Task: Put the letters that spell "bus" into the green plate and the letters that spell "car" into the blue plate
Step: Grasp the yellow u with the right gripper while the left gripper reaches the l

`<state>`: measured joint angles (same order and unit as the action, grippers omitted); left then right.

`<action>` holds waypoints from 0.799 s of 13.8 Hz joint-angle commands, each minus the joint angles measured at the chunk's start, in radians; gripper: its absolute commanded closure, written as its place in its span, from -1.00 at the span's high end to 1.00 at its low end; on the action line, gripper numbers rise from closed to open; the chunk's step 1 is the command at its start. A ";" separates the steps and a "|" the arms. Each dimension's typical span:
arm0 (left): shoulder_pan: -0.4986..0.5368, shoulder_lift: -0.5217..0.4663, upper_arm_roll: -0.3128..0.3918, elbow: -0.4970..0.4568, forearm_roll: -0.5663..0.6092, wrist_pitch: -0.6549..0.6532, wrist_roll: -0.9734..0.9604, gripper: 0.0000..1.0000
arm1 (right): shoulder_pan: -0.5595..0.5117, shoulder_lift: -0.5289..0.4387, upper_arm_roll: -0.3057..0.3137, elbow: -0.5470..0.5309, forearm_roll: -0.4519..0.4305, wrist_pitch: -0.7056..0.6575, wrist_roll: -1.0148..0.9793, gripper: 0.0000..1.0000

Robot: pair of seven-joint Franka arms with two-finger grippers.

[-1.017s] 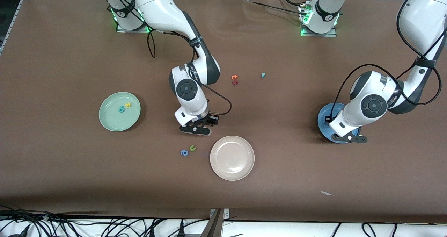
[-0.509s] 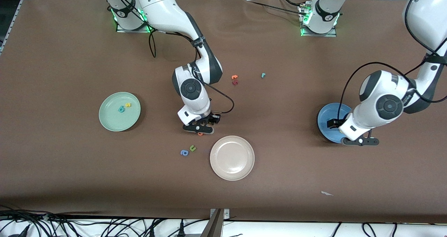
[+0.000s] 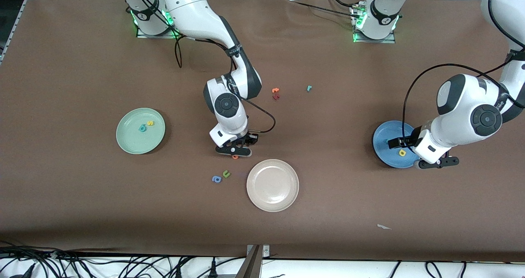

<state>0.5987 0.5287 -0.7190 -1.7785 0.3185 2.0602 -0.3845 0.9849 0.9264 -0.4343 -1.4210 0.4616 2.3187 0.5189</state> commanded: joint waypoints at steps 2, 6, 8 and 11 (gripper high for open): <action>-0.270 -0.187 0.256 -0.119 -0.173 -0.006 -0.001 1.00 | 0.024 0.012 -0.001 0.002 -0.003 -0.001 0.013 -0.15; -0.666 -0.416 0.601 -0.362 -0.418 0.089 0.013 1.00 | 0.029 0.012 -0.003 -0.010 -0.005 0.001 -0.002 -0.47; -0.814 -0.481 0.694 -0.453 -0.440 0.132 -0.013 1.00 | 0.029 0.011 -0.006 -0.010 -0.003 -0.001 -0.034 -0.74; -1.060 -0.486 0.803 -0.534 -0.450 0.254 -0.208 1.00 | 0.021 -0.003 -0.023 -0.009 -0.020 -0.028 -0.052 -0.87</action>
<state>-0.3298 0.0692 0.0279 -2.2318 -0.1049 2.2165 -0.4903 0.9992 0.9236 -0.4445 -1.4243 0.4485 2.3039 0.4905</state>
